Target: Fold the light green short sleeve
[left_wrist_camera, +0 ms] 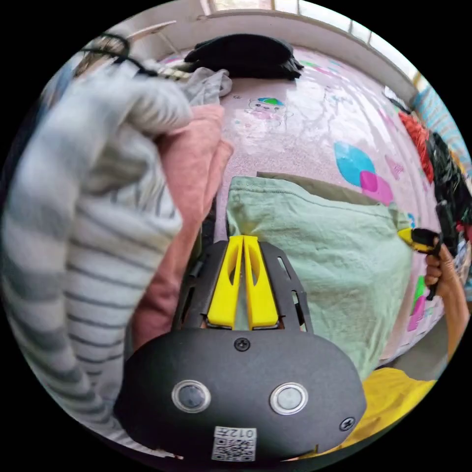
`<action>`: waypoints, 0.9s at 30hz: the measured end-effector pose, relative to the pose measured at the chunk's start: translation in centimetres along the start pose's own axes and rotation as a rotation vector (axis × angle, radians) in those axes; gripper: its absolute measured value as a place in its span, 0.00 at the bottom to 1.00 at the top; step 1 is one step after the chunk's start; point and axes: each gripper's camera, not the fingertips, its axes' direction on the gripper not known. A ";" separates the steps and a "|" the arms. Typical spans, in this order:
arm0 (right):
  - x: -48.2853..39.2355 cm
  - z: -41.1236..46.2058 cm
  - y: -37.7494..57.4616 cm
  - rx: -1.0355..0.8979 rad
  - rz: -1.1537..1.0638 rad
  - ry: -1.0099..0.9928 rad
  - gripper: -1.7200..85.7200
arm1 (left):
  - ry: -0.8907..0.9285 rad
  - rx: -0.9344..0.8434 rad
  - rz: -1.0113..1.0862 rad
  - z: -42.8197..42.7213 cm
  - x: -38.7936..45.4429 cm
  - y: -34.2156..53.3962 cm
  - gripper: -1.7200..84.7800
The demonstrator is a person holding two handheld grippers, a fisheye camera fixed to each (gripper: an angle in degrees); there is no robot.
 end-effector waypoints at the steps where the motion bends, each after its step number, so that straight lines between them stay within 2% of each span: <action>1: 0.1 0.3 0.2 0.000 0.031 0.035 0.06 | -0.137 0.016 0.066 -0.7 1.2 -0.2 0.02; 4: -1.0 -0.4 1.8 0.062 0.029 0.182 0.06 | -0.409 0.106 0.105 -2.7 3.4 0.1 0.02; 5: -2.3 -1.1 2.9 0.131 -0.002 0.280 0.06 | -0.392 0.111 0.111 -3.0 3.4 0.3 0.02; 7: -5.1 -1.7 5.1 0.257 -0.091 0.398 0.05 | -0.249 0.092 0.091 -3.5 3.0 0.7 0.02; 10: -9.1 1.4 7.8 0.281 -0.286 0.386 0.03 | -0.139 0.061 0.138 -3.5 3.1 1.5 0.02; 14: -11.1 10.6 9.2 0.105 -0.430 0.380 0.03 | -0.160 0.057 0.149 -3.8 3.0 2.9 0.02; 19: -6.9 16.9 8.2 0.017 -0.288 0.611 0.03 | -0.226 -0.144 0.204 0.1 2.3 2.5 0.02; 23: -6.8 17.7 9.5 0.108 -0.262 0.724 0.03 | -0.272 -0.120 0.211 -0.3 2.8 3.2 0.02; 27: -9.2 18.6 13.3 0.138 -0.430 0.728 0.03 | -0.267 -0.026 0.199 -3.6 3.6 5.8 0.02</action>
